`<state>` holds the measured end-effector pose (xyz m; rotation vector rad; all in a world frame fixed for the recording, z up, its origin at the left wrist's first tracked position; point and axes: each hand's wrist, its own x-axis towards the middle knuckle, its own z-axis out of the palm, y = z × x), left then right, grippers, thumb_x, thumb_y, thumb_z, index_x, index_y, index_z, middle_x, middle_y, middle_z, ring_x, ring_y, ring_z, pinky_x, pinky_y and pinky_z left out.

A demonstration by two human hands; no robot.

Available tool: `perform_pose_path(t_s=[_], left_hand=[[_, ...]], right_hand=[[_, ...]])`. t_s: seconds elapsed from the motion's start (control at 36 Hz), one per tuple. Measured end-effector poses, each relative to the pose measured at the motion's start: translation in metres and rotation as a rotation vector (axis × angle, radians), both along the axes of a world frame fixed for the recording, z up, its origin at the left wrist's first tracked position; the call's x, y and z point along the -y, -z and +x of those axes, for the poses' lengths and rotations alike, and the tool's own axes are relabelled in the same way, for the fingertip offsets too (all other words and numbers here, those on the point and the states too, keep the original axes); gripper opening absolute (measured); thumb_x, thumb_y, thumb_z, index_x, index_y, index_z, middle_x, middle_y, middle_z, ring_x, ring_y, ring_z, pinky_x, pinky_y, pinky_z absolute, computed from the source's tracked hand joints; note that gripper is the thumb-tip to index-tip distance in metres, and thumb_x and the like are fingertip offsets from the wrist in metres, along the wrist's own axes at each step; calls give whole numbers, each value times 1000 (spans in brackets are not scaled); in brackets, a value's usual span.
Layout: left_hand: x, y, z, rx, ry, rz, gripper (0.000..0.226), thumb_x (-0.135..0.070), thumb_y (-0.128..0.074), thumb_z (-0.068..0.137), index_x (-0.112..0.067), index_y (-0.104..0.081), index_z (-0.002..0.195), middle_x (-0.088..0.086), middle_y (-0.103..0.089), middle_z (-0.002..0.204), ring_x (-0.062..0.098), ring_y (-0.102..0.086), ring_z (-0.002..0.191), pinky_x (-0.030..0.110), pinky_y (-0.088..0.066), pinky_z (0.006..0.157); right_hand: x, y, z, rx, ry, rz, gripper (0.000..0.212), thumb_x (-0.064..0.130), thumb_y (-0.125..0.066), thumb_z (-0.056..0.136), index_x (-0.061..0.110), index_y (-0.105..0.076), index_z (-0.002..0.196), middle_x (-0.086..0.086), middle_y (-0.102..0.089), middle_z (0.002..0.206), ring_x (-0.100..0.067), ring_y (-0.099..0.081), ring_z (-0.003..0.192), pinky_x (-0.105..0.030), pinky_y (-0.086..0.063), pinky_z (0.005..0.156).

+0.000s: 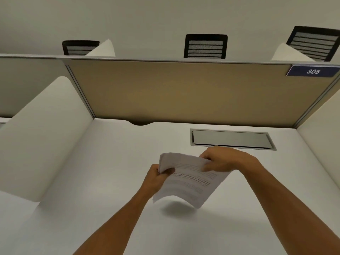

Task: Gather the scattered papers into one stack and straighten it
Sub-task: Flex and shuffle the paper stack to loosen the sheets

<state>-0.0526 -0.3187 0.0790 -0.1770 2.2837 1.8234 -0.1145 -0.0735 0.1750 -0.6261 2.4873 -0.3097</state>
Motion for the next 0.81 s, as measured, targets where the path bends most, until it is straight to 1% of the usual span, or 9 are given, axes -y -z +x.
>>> perform_pose_path(t_s=[0.06,0.14,0.19,0.31,0.42,0.5,0.58,0.69,0.81], left_hand=[[2,4,4,40,-60,58,17,-35,-70,82,-22,-74,92,9,-76,93,31,-71,90,46,-58,82],[8,13,10,75,-120,126,33,-42,-70,74,-20,-73,99,5,-77,95,27,-73,90,47,-60,85],[11,19,14,85,-153,146,32,-44,-71,73,-21,-74,96,4,-78,93,26,-74,88,43,-61,82],[12,26,21,99,-157,162,22,-42,-69,76,-26,-76,89,4,-78,91,23,-74,86,39,-60,79],[10,32,26,127,-109,155,24,-41,-68,78,-27,-76,95,2,-78,94,25,-73,91,37,-60,78],[9,35,28,142,-98,148,22,-42,-70,77,-29,-76,93,2,-78,94,24,-73,91,41,-61,82],[9,37,30,127,-95,137,19,-45,-71,76,-33,-77,89,0,-78,93,21,-73,92,39,-61,81],[10,33,29,93,-96,146,20,-42,-71,76,-35,-76,94,-3,-77,96,17,-73,91,30,-61,73],[12,29,28,52,-97,149,18,-36,-70,77,-41,-74,93,-8,-77,94,11,-73,88,22,-59,65]], right_hand=[[-13,2,1,76,83,-145,13,47,-62,86,41,-71,94,23,-73,82,-3,-68,77,-20,-50,61],[-31,23,9,167,302,-518,12,32,-71,89,27,-76,99,9,-79,92,-11,-73,85,-26,-59,72],[-35,45,20,201,429,-754,13,20,-73,91,16,-77,102,-1,-79,97,-16,-75,92,-28,-60,80],[-28,88,49,273,611,-1029,16,9,-74,88,13,-79,102,-8,-78,103,-18,-73,97,-26,-58,83],[-16,115,68,246,714,-1052,25,7,-77,86,16,-78,110,-15,-74,112,-26,-71,106,-37,-58,93],[-6,123,78,226,762,-1032,26,18,-77,87,32,-76,109,0,-77,109,-16,-72,104,-31,-59,86],[3,126,82,191,830,-999,23,24,-74,90,45,-76,99,9,-78,103,-11,-73,97,-28,-60,81],[9,125,79,156,861,-979,25,25,-73,90,49,-76,91,12,-79,97,-7,-74,89,-29,-60,79],[10,124,78,133,827,-989,19,29,-71,89,43,-75,100,10,-78,97,-7,-73,89,-24,-60,73]])
